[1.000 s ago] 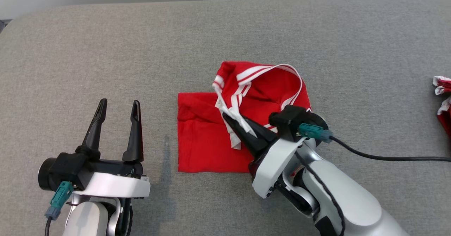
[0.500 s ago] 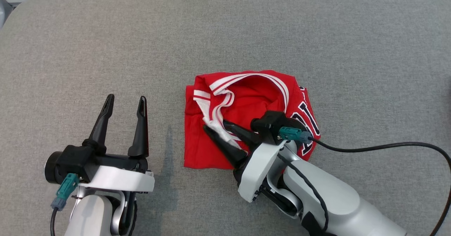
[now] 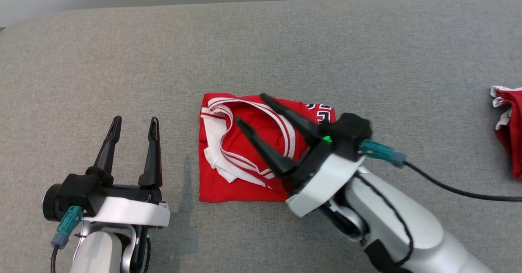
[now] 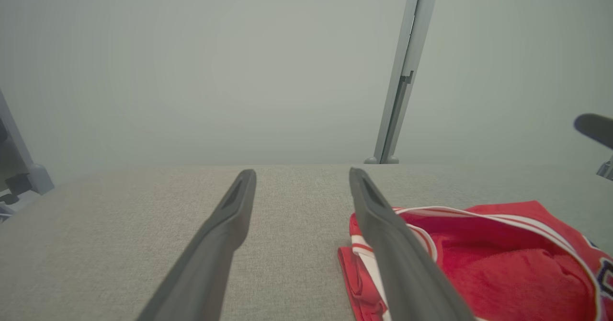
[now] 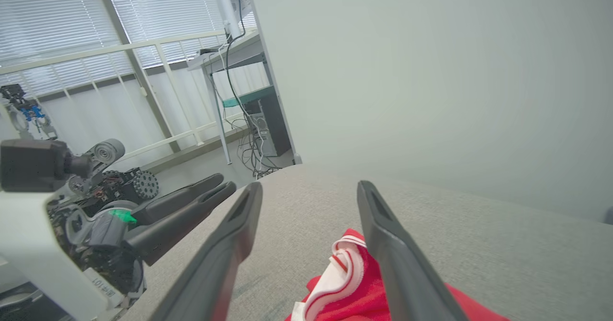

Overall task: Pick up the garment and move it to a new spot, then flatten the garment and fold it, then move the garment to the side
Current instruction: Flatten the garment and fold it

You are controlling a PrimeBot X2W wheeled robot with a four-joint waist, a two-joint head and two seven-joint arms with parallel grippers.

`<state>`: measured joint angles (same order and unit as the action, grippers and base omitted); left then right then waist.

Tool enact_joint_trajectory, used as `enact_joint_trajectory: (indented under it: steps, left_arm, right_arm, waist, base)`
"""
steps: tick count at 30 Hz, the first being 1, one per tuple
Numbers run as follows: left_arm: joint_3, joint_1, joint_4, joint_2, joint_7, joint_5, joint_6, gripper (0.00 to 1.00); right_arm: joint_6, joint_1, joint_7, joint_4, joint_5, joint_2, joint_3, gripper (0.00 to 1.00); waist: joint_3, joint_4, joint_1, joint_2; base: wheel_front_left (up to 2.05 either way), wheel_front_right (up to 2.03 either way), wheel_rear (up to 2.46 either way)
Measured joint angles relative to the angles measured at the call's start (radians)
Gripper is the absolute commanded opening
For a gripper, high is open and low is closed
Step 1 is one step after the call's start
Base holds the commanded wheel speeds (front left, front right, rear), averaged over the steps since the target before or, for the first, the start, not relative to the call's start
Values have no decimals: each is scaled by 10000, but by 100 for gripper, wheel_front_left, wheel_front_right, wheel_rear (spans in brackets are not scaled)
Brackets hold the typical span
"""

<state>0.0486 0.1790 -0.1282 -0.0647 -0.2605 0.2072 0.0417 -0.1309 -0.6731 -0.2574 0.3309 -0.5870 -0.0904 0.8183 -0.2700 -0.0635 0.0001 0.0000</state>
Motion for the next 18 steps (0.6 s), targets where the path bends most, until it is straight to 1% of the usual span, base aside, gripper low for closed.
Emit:
enact_joint_trajectory:
  steps: [3, 7, 10, 14, 15, 16, 17, 18]
  left_arm:
    - [-113, -128, 4, -36, 2, -35, -2, 100]
    - [-224, -268, 59, -82, 2, -82, -6, 100]
    - [-270, -351, 63, -117, 0, -127, -4, 100]
    - [-268, -478, 36, -140, 0, -140, -4, 100]
    - [-278, -522, 27, -150, 2, -140, -6, 100]
    - [-278, -522, 27, -150, 2, -140, -6, 100]
    - [-293, -562, 19, -171, 0, -140, -6, 100]
    - [-291, -600, 13, -186, 0, -140, -10, 100]
  right_arm:
    - [0, 723, -40, -690, 570, -458, -1413, 100]
    - [0, 1839, -46, -1344, 1333, -763, -3348, 100]
    - [0, 2659, -46, -1605, 1825, -959, -4539, 100]
    - [0, 3568, -23, -1850, 2345, -1141, -5776, 100]
    - [0, 3787, -10, -1908, 2447, -1195, -6046, 100]
    - [0, 3787, -10, -1908, 2447, -1195, -6046, 100]
    - [0, 4190, 36, -1992, 2679, -1298, -6533, 100]
    - [0, 4370, 96, -2048, 2755, -1317, -6727, 100]
  waist:
    - [139, 183, 0, 0]
    - [334, 398, 0, 0]
    - [484, 521, -1, 0]
    - [694, 627, 0, 0]
    - [744, 645, -1, 0]
    - [744, 645, -1, 0]
    - [843, 676, 0, 0]
    - [895, 689, 0, 0]
  base:
    - [0, 0, 0]
    - [0, 0, 0]
    - [0, 0, 0]
    - [0, 0, 0]
    - [0, 0, 0]
    - [0, 0, 0]
    - [0, 0, 0]
    - [0, 0, 0]
